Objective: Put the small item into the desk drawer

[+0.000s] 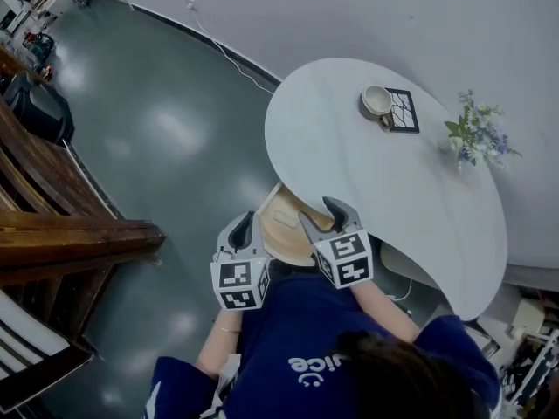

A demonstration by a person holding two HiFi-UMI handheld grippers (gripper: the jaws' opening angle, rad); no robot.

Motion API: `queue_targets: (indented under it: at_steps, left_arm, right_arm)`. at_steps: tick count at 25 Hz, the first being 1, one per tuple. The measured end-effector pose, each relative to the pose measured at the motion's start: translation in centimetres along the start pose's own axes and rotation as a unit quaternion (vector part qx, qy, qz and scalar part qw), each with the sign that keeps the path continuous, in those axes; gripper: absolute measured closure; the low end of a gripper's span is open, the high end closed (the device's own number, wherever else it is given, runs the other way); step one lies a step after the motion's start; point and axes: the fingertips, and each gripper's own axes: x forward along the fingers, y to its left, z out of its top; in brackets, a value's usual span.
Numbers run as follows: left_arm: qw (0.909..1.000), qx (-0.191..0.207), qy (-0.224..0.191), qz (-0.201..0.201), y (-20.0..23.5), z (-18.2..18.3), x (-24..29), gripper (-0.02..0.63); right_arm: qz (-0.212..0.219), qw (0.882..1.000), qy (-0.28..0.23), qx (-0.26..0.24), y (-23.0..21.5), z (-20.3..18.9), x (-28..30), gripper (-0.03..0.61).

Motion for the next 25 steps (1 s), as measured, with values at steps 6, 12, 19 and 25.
queue_targets:
  at_steps: [6,12,19,25]
  left_arm:
    - [0.9994,0.014,-0.028,-0.015,-1.1,2.6,-0.3,0.609]
    - [0.9984,0.022,-0.051,-0.014,-1.5,4.4,-0.7,0.609]
    - [0.9983,0.02,-0.049,-0.026,-1.7,4.4,-0.4,0.609]
    - [0.9983,0.019,-0.043,-0.036,-2.1,4.3,-0.2,0.609]
  right_arm:
    - [-0.018,0.998,-0.059,0.029,-1.3,3.4,-2.6,0.333]
    - [-0.031,0.997,-0.071,0.014,-1.9,4.3,-3.7,0.341]
    - [-0.04,0.997,-0.071,0.003,-1.9,4.2,-3.9,0.469]
    - [-0.045,0.997,-0.065,0.008,-1.9,3.8,-3.8,0.548]
